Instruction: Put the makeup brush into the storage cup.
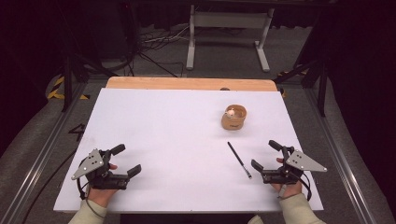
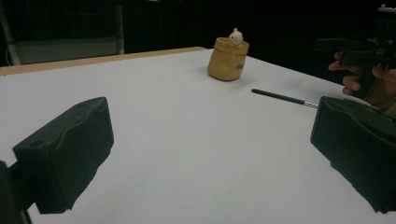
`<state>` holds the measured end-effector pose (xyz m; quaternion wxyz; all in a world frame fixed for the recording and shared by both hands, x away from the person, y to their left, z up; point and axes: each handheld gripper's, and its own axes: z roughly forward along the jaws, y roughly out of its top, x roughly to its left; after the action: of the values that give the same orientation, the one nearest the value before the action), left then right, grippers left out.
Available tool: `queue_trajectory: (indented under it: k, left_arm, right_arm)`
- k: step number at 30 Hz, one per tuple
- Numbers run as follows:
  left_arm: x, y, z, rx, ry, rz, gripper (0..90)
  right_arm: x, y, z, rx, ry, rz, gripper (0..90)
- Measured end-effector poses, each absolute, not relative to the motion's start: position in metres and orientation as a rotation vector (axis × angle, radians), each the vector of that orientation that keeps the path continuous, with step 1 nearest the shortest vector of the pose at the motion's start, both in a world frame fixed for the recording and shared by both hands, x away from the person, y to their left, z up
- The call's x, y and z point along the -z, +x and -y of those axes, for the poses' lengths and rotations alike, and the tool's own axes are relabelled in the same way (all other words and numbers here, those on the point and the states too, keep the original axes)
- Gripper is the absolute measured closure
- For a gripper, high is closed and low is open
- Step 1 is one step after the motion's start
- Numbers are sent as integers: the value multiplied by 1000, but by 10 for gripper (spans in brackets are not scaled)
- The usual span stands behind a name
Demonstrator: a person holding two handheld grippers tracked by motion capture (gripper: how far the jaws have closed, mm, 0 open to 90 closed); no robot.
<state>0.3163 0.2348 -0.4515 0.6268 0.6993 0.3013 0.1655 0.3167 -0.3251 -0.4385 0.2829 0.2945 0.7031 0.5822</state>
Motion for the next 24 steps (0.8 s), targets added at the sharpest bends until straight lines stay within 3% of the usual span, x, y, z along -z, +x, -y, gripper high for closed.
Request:
queue_trajectory:
  k: [24]
  left_arm:
    - [450,317,-232,-386,1617,-695,2]
  right_arm:
    - [415,335,310,-1628,809,-1871,13]
